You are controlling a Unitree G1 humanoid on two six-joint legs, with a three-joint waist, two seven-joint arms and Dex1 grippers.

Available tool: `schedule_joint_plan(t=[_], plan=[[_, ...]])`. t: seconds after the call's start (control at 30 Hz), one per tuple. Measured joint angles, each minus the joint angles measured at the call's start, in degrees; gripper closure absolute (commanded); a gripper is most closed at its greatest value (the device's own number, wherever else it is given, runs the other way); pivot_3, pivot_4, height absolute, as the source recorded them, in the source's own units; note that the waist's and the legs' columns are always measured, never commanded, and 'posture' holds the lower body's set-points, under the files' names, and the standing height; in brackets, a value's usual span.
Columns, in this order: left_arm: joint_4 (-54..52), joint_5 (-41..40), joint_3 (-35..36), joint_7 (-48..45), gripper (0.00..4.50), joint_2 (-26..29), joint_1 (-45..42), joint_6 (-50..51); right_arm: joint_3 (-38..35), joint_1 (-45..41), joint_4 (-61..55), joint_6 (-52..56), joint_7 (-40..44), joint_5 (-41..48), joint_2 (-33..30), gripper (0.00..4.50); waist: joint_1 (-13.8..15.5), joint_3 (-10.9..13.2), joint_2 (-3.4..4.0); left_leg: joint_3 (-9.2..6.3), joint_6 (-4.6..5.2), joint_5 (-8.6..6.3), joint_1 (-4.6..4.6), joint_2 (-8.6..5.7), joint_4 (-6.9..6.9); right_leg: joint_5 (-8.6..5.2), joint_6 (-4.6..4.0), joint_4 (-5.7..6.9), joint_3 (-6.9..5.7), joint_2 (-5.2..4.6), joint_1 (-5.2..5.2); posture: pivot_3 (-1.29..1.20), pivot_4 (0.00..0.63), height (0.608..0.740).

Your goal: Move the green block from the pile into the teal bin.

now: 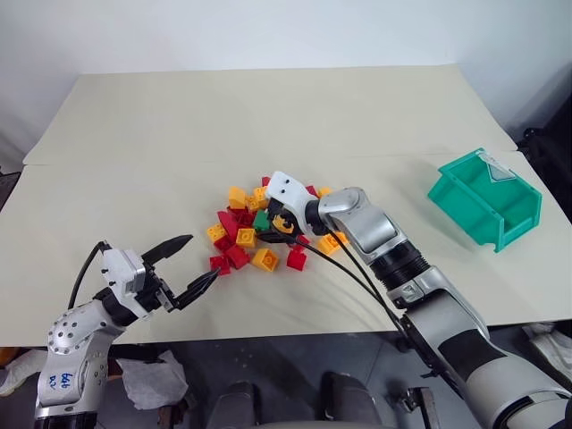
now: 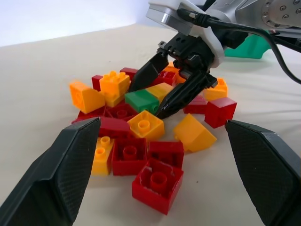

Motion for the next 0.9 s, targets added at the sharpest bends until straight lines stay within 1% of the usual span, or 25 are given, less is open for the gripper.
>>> schedule_joint_plan(t=[0.1,0.13,0.2,0.3,0.4,0.47,0.57,0.7,0.77,0.9], plan=[[-0.6,0.0,0.0,0.4,0.00,-0.6,0.3,0.0,-0.1,0.0,0.0,-0.2,0.4,-0.2,0.4,2.32,0.0,0.0,0.00,0.01,0.00,0.00,0.00,0.00,0.00,0.00,0.00,0.00,0.01,0.00,0.00,0.00,0.150,0.740],[-0.8,0.0,0.0,0.5,0.00,-0.6,0.4,0.0,-0.1,0.0,0.0,-0.3,0.5,-0.4,0.4,2.42,0.0,0.0,0.00,0.01,0.00,0.00,0.00,0.00,0.00,0.00,0.00,0.00,0.01,0.00,0.00,0.00,0.150,0.740],[-1.7,0.1,0.0,0.8,0.00,-0.7,0.6,0.0,-0.1,0.0,0.0,-0.7,0.8,-0.6,0.4,2.42,0.0,0.0,0.00,0.02,0.00,0.00,0.00,0.00,0.00,0.00,0.00,0.00,0.02,0.00,0.00,0.00,0.150,0.740],[-1.8,0.1,-0.3,1.0,0.00,-0.8,0.6,0.0,-1.7,1.1,-2.5,-4.4,3.8,1.2,0.3,2.42,0.0,0.0,0.00,0.03,0.00,0.00,-0.01,0.00,0.00,0.00,0.00,0.00,0.02,0.00,-0.02,0.00,0.150,0.740],[-1.9,0.1,-1.0,1.0,0.00,-0.8,0.5,0.0,-5.7,2.0,-8.2,-7.0,5.8,4.4,-0.3,2.42,0.1,0.0,0.00,0.03,0.00,0.00,-0.01,0.00,-0.01,0.00,0.00,-0.01,0.02,0.00,-0.02,0.00,0.150,0.740],[-1.8,0.1,-1.7,0.7,0.00,-0.8,0.1,0.0,-9.0,3.4,-11.8,-9.7,7.5,6.6,-2.4,2.42,0.4,0.0,-0.02,0.00,0.01,-0.01,-0.01,-0.01,0.02,0.00,0.00,-0.02,0.01,-0.01,0.02,0.00,0.150,0.740],[-1.4,0.1,-3.0,-0.1,0.00,-0.8,-2.4,0.2,-13.9,7.9,-15.6,-14.2,8.8,9.0,-6.7,2.42,1.1,0.0,-0.04,0.02,0.03,-0.02,-0.01,-0.03,0.06,0.00,0.01,-0.04,0.02,-0.02,0.06,0.00,0.150,0.740],[-1.2,0.1,-6.1,-1.2,0.00,-0.9,-7.3,1.5,-22.7,14.8,-18.5,-16.6,6.5,11.1,-13.0,2.42,1.7,0.0,-0.04,0.09,0.03,-0.02,-0.01,-0.03,0.06,0.00,0.01,-0.06,0.03,-0.02,0.04,0.00,0.150,0.740],[-0.7,0.1,-8.4,-2.1,0.00,-1.5,-10.6,2.6,-28.7,18.7,-20.4,-17.9,4.9,12.1,-17.8,2.42,2.2,0.0,-0.03,0.08,0.03,-0.02,-0.03,-0.06,0.06,0.01,0.01,-0.11,0.02,-0.03,0.05,0.00,0.150,0.740],[1.7,0.1,-12.6,-3.9,0.00,-3.7,-16.5,4.3,-38.5,23.9,-21.1,-20.7,2.0,12.3,-26.4,2.42,2.1,0.0,-0.03,0.16,0.04,-0.02,-0.02,-0.04,0.04,0.01,0.02,-0.16,0.02,-0.02,0.06,0.00,0.150,0.740]])
